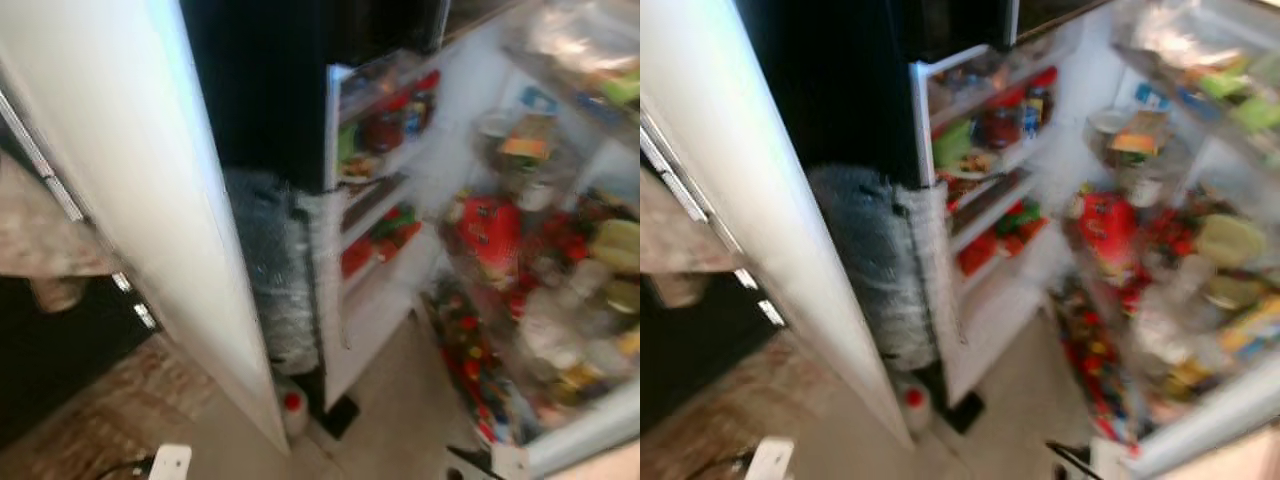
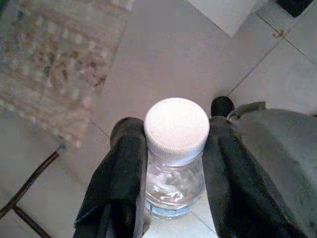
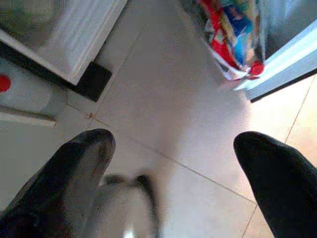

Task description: Restocking fridge

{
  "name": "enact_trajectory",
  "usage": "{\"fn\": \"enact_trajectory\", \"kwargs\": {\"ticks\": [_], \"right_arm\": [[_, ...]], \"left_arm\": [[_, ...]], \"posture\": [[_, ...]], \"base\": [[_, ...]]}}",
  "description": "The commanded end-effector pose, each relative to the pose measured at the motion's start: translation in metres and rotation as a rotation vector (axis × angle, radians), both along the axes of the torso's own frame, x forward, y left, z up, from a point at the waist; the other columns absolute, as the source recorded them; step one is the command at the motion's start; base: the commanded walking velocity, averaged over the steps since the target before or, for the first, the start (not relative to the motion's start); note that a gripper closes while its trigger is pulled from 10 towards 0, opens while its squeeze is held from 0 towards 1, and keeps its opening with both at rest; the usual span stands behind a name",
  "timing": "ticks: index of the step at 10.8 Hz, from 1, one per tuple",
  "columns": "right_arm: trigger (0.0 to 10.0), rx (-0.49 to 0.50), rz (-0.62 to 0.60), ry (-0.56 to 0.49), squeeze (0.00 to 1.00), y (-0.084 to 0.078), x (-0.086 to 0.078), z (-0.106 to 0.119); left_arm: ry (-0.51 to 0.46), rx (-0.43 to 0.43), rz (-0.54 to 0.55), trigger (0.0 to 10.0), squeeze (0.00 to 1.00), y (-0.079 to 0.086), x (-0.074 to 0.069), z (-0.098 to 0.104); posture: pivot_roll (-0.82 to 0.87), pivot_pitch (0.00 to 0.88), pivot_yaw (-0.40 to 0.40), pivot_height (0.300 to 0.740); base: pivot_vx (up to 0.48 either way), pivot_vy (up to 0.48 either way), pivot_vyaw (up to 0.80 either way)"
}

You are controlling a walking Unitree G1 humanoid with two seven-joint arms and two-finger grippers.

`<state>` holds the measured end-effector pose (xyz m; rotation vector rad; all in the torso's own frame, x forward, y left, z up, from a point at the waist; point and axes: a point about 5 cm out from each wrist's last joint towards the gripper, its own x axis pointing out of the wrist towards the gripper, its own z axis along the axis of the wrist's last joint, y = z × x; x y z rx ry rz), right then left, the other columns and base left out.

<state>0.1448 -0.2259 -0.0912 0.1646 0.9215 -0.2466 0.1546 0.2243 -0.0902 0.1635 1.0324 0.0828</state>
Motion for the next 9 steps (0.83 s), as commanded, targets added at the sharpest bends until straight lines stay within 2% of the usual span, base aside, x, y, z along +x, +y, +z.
{"fn": "enact_trajectory", "kwargs": {"ticks": [1,2,4,5,6,7,8,9], "right_arm": [[10.0,-0.016,-0.009,-0.012,0.00,-0.005,0.000,0.001],[10.0,-0.017,-0.005,-0.042,0.00,-0.006,0.005,0.004],[10.0,-0.049,0.019,-0.183,0.00,-0.010,0.030,0.019],[10.0,-0.090,0.022,-0.287,0.00,-0.021,0.050,0.035],[10.0,-0.095,-0.003,-0.353,0.00,-0.030,0.060,0.045],[10.0,-0.122,0.028,-0.465,0.00,-0.033,0.080,0.063],[10.0,-0.140,0.044,-0.521,0.00,-0.033,0.089,0.072],[10.0,-0.234,0.087,-0.630,0.00,-0.030,0.104,0.090]], "left_arm": [[-0.002,0.007,0.001,10.0,0.00,0.001,0.001,0.000],[0.003,0.010,0.004,10.0,0.00,0.005,-0.002,0.000],[0.008,0.017,0.006,10.0,0.00,0.015,-0.007,0.001],[0.007,0.020,0.005,10.0,0.00,0.019,-0.009,0.002],[0.006,0.021,0.003,10.0,0.00,0.020,-0.009,0.002],[0.000,0.016,-0.004,10.0,0.00,0.015,-0.006,0.002],[-0.002,0.015,-0.007,10.0,0.00,0.014,-0.005,0.002],[-0.006,0.017,-0.009,10.0,0.00,0.014,-0.003,0.002]], "posture": [[-0.09,0.000,0.041,0.740],[-0.09,0.000,0.042,0.740],[-0.10,0.000,0.046,0.740],[-0.11,0.000,0.049,0.740],[-0.11,0.000,0.050,0.740],[-0.11,0.000,0.050,0.740],[-0.11,0.000,0.049,0.740],[-0.11,0.000,0.049,0.740]], "base": [[0.000,0.000,0.00],[0.000,0.000,0.00],[0.000,0.000,0.00],[0.000,0.000,0.00],[0.000,0.000,0.00],[0.000,0.000,0.00],[0.000,0.000,0.00],[0.000,0.000,0.00]]}}
